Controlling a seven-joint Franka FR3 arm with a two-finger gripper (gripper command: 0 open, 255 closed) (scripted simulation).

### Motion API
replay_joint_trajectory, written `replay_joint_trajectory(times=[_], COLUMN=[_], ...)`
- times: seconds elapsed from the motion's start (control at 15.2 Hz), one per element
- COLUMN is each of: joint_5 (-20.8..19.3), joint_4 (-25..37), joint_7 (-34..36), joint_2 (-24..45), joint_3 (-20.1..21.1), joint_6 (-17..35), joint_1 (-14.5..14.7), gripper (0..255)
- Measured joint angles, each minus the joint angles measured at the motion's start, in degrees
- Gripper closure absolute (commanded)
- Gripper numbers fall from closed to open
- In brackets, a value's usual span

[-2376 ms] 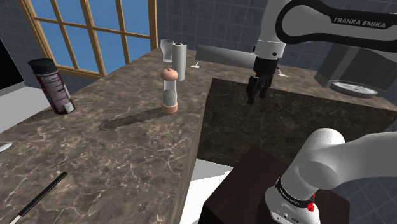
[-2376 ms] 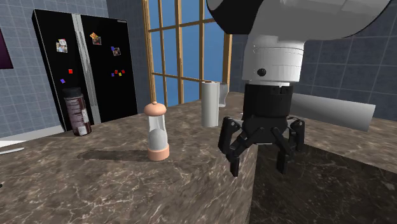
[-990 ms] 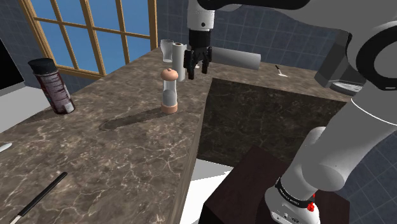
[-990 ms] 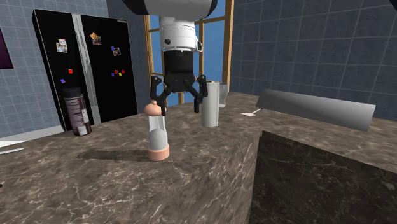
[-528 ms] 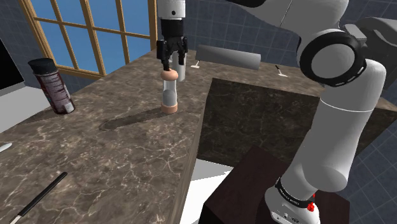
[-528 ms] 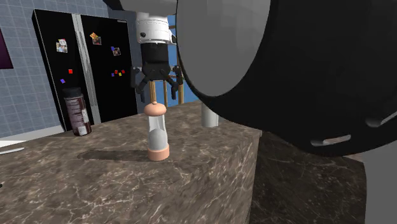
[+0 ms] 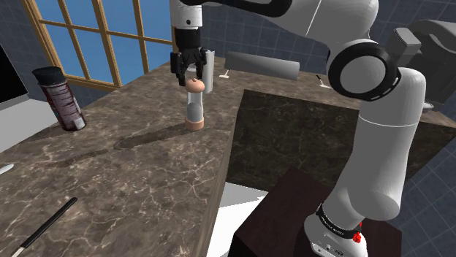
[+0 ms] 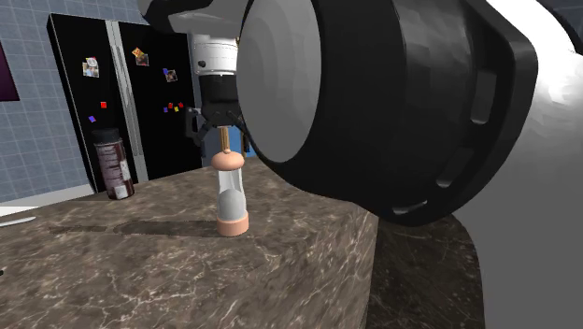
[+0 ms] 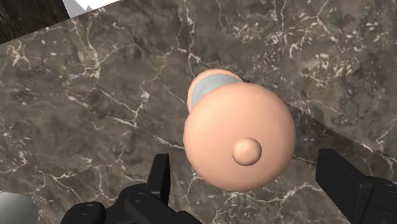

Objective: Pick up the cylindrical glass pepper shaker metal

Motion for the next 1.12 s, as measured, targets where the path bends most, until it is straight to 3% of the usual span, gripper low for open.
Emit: replay_joint_trajectory(times=[0.13,0.2,0.86,1.12], joint_5=[0.1,0.12,0.15,-0.02], joint_4=[-2.62,-3.27,-3.51,0.47], joint_7=[-0.08,-0.06,-0.05,-0.05], joint_2=[-0.78,-0.97,-1.03,0.16], joint_3=[-0.02,-0.02,0.01,-0.01], joint_6=[1.83,2.3,2.62,-0.26], joint_1=[-0.14,-0.15,-0.13,-0.01], gripper=[0,255,255,255])
